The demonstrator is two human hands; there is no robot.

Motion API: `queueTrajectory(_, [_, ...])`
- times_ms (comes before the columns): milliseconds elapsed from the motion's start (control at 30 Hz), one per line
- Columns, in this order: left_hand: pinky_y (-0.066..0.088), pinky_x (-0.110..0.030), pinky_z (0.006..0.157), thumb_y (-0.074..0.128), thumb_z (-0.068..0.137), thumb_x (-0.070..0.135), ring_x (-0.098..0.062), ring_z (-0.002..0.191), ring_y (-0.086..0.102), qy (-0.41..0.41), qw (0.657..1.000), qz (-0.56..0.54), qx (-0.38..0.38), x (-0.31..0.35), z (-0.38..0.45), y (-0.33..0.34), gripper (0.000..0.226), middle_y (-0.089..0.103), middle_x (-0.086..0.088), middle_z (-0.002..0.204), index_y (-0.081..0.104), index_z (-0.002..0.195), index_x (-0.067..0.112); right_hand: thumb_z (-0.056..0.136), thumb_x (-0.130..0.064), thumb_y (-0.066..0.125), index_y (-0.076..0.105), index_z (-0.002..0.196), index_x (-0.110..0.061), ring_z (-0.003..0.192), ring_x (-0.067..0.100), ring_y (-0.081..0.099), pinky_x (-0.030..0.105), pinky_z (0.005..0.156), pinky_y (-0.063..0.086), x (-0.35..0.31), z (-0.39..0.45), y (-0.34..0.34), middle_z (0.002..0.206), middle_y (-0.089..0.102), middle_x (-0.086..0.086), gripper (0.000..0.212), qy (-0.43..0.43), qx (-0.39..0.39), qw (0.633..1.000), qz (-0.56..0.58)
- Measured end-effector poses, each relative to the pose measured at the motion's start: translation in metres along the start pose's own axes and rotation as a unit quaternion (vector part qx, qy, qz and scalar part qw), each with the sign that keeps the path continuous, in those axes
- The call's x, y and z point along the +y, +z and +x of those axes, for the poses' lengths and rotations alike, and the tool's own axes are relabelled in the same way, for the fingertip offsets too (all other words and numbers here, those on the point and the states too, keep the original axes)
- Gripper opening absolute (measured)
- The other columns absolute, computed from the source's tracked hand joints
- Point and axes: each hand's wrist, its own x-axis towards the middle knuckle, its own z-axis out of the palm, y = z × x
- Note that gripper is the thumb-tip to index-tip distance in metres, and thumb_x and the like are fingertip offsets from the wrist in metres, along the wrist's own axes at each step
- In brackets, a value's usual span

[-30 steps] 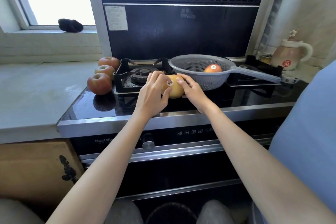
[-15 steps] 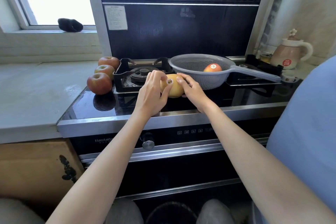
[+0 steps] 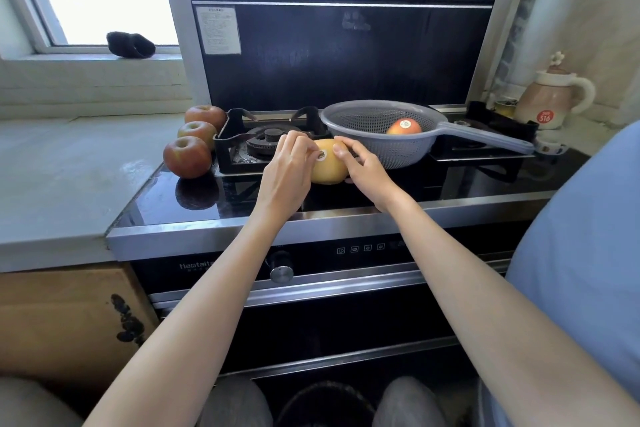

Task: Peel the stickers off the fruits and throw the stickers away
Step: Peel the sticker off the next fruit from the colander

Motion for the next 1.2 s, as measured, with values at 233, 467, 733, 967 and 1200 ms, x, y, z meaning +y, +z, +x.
queueTrajectory(233, [0.045,-0.034,0.056,0.049,0.098,0.016,-0.019,0.095,0.048,0.0,1.0,0.0,-0.003,0.0007,-0.0005,0.0007,0.016,0.053,-0.009,0.103,0.055,0.097,0.002,0.097,-0.047,0.048,0.048,0.136,-0.032,0.112,0.015,0.053,0.04,0.099,0.049,-0.0004,-0.0005,-0.0003,0.121,0.054,-0.003,0.042,0.003,0.007,1.0,0.005])
queueTrajectory(467, [0.048,-0.038,0.059,0.049,0.098,0.013,-0.022,0.095,0.049,-0.003,1.0,-0.011,-0.008,0.0018,-0.0008,-0.0006,0.013,0.053,-0.011,0.103,0.054,0.098,0.001,0.097,-0.048,0.048,0.048,0.136,-0.032,0.114,0.017,0.052,0.042,0.101,0.048,0.0006,0.0006,0.0,0.124,0.054,0.0,0.042,0.009,0.007,1.0,0.007])
queueTrajectory(733, [0.049,-0.041,0.064,0.047,0.099,0.012,-0.023,0.096,0.05,-0.007,1.0,-0.022,-0.014,0.002,-0.0012,-0.0017,0.015,0.054,-0.012,0.105,0.054,0.099,-0.001,0.096,-0.049,0.048,0.049,0.135,-0.032,0.117,0.019,0.052,0.043,0.102,0.047,0.0023,0.0019,-0.0001,0.127,0.053,0.001,0.042,0.011,0.009,1.0,0.012])
queueTrajectory(967, [0.05,-0.041,0.063,0.046,0.099,0.01,-0.024,0.092,0.052,0.0,0.999,-0.034,-0.017,0.0042,-0.002,-0.0047,0.014,0.051,-0.015,0.109,0.053,0.1,-0.002,0.096,-0.05,0.047,0.047,0.136,-0.032,0.119,0.02,0.05,0.044,0.102,0.047,0.003,0.002,-0.0009,0.131,0.05,0.0,0.043,0.01,0.006,1.0,0.011])
queueTrajectory(1200, [0.046,-0.033,0.061,0.044,0.099,0.009,-0.015,0.079,0.047,-0.01,0.999,-0.053,0.001,0.0061,-0.0034,-0.0076,0.012,0.05,-0.012,0.106,0.051,0.1,-0.001,0.097,-0.048,0.046,0.049,0.134,-0.031,0.118,0.017,0.05,0.044,0.103,0.046,0.0046,0.0043,-0.0006,0.127,0.051,-0.005,0.041,0.015,0.018,1.0,0.019])
